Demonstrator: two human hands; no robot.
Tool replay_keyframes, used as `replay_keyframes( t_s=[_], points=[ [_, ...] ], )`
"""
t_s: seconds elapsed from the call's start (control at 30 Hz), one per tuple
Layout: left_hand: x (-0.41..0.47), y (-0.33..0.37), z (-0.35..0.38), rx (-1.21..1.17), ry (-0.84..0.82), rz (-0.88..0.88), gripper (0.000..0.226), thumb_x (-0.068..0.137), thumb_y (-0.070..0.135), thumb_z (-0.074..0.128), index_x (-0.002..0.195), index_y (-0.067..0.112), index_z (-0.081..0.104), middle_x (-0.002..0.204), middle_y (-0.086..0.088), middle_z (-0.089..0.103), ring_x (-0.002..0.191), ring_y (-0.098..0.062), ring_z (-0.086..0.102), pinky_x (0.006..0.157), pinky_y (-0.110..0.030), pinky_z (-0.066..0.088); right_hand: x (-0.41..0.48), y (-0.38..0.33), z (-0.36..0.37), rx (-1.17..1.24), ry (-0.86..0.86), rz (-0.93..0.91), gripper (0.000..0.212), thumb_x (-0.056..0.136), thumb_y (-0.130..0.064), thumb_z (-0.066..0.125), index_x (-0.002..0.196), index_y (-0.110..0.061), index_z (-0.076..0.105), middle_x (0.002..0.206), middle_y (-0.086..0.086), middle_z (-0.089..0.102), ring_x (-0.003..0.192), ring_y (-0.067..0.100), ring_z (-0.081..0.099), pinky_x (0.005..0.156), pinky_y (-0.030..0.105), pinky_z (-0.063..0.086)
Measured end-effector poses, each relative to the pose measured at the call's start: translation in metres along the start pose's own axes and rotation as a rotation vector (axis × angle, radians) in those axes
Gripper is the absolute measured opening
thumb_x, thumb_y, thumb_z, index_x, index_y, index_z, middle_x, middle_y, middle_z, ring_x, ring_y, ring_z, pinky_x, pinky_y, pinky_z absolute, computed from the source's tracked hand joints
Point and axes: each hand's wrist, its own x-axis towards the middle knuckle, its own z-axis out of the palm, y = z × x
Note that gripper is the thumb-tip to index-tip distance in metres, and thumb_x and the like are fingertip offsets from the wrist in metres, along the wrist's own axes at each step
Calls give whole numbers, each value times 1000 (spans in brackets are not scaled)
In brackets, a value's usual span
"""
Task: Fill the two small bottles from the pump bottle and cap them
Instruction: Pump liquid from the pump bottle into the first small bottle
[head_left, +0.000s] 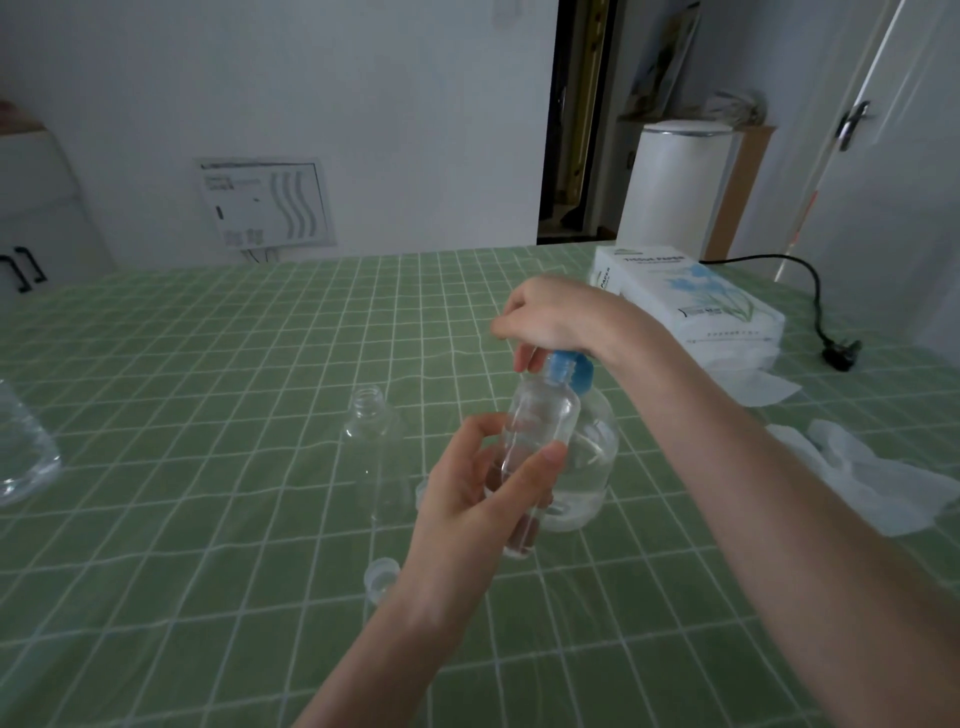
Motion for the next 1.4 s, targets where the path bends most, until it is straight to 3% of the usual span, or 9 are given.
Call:
replay_keyframes(
  t_s=[0.33, 0.7, 0.9, 1.13, 1.4],
  points=[
    [1, 2, 2, -23, -8, 2, 21, 72, 37, 67, 90, 28, 64, 79, -5, 66, 67, -21, 54, 51, -20, 45, -2, -4, -9, 27, 95, -13, 33, 94, -25, 49, 116, -4, 62, 97, 12, 73, 94, 26, 70, 85, 35, 52],
    [1, 2, 2, -28, 13, -4, 24, 72, 37, 67, 92, 25, 64, 80, -8, 68, 67, -20, 56, 55, -24, 45, -2, -4, -4, 9, 54, -12, 34, 95, -26, 49, 117, -4, 60, 103, 13, 71, 98, 26, 68, 94, 41, 50],
    [-1, 1, 2, -9, 16, -27, 28, 71, 39, 66, 95, 23, 63, 80, -8, 67, 67, -15, 58, 53, -20, 46, -2, -1, 0, 5, 34, -6, 36, 95, -27, 48, 121, -4, 57, 108, 13, 69, 101, 27, 66, 95, 41, 49],
    [-1, 3, 4, -21, -13, -22, 33, 71, 40, 66, 99, 23, 62, 80, -3, 67, 68, -15, 57, 53, -18, 47, -3, -4, -7, 29, 87, -34, 36, 93, -25, 50, 118, -1, 60, 98, 13, 73, 96, 28, 69, 92, 41, 51],
    [0, 4, 2, -19, 3, -9, 23, 72, 37, 66, 92, 25, 63, 77, -3, 66, 66, -19, 54, 51, -19, 44, -1, -4, -5, 25, 38, -15, 33, 93, -23, 51, 117, -2, 61, 106, 17, 71, 102, 30, 67, 95, 44, 50]
  ],
)
